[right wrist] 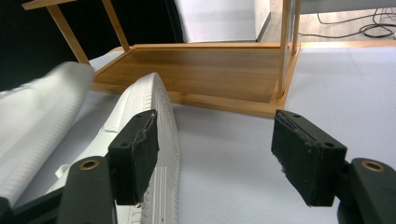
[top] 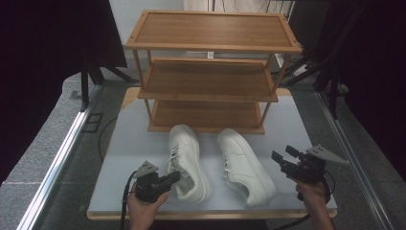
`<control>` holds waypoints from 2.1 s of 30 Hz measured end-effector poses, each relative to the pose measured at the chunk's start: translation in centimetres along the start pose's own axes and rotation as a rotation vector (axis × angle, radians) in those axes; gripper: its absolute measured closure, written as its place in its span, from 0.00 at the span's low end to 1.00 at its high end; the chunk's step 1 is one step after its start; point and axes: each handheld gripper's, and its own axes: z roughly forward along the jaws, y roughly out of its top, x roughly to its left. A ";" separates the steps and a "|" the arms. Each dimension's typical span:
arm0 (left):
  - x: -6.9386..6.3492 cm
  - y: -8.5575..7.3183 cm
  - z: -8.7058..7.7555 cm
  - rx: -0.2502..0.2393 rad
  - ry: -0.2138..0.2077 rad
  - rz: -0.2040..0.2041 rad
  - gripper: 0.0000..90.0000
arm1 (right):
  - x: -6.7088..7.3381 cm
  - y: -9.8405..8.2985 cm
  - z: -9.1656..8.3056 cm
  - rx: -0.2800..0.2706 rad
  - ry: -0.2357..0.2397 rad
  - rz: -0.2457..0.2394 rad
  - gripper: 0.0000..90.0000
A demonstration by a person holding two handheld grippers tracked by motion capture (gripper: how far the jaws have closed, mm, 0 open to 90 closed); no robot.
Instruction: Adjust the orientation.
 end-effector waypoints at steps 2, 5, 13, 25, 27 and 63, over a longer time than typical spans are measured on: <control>-0.9 0.7 0.6 0.007 -0.002 0.031 0.97 | 0.0 -0.1 0.1 0.003 -0.002 0.000 0.36; -2.2 1.8 1.3 0.006 -0.004 0.060 0.94 | -0.1 -0.2 0.0 0.009 -0.004 0.005 0.36; -3.8 2.3 3.1 0.029 -0.030 0.095 0.94 | -0.1 -0.3 0.2 0.014 -0.005 0.006 0.36; -3.4 0.9 6.3 0.123 -0.007 0.087 0.99 | -0.2 -0.5 0.4 0.025 -0.008 0.016 0.37; -3.4 0.9 6.1 0.125 0.006 0.095 0.99 | -0.2 -0.5 0.3 0.025 -0.009 0.016 0.37; 1.3 1.8 -1.6 0.070 -0.100 0.068 0.49 | 0.7 -0.5 0.6 0.027 -0.013 0.009 0.39</control>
